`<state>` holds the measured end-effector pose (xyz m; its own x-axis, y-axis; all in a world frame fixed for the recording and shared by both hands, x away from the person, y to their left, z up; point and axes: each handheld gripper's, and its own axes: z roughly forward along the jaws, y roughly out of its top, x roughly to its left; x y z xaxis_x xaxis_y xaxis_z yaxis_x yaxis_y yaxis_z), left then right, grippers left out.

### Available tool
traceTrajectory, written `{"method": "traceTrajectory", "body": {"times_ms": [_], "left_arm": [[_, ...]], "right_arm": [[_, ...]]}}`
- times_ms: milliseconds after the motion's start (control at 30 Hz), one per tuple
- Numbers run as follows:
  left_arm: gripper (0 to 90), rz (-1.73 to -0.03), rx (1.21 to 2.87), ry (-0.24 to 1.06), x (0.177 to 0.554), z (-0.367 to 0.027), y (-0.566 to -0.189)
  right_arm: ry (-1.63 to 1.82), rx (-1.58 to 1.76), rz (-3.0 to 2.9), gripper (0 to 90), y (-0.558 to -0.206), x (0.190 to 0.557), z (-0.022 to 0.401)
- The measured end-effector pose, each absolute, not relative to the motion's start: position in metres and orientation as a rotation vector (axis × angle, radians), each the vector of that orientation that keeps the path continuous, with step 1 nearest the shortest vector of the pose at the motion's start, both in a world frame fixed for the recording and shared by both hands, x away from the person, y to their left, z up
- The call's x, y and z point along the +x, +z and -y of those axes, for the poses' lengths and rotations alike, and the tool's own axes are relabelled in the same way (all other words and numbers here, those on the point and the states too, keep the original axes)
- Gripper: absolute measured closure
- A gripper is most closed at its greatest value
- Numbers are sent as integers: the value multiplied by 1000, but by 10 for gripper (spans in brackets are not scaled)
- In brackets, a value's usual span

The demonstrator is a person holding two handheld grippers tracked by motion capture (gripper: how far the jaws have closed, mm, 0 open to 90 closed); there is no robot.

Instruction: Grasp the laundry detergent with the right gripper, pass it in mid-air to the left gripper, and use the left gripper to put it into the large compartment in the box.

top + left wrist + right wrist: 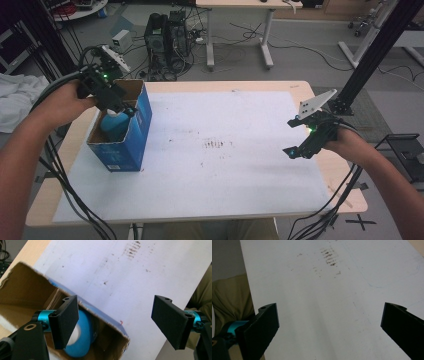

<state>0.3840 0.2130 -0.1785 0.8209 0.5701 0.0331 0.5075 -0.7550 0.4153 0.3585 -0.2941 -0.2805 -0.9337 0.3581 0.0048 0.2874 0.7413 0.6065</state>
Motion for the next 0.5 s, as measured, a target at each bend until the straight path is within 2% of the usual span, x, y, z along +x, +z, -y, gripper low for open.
{"method": "traceTrajectory", "body": {"times_ms": [67, 133, 433, 500], "left_arm": [[221, -786, 2624, 231, 385, -206, -178], [156, -776, 2625, 230, 386, -199, -178], [152, -708, 2638, 258, 389, -172, -177], [153, -658, 2687, 231, 392, -166, -177]], "right_arm": [[962, 519, -2819, 7, -280, 358, 295], [968, 516, -2821, 6, -280, 358, 296], [966, 524, -2818, 7, -279, 357, 298], [969, 522, -2814, 7, -279, 357, 297]]}}
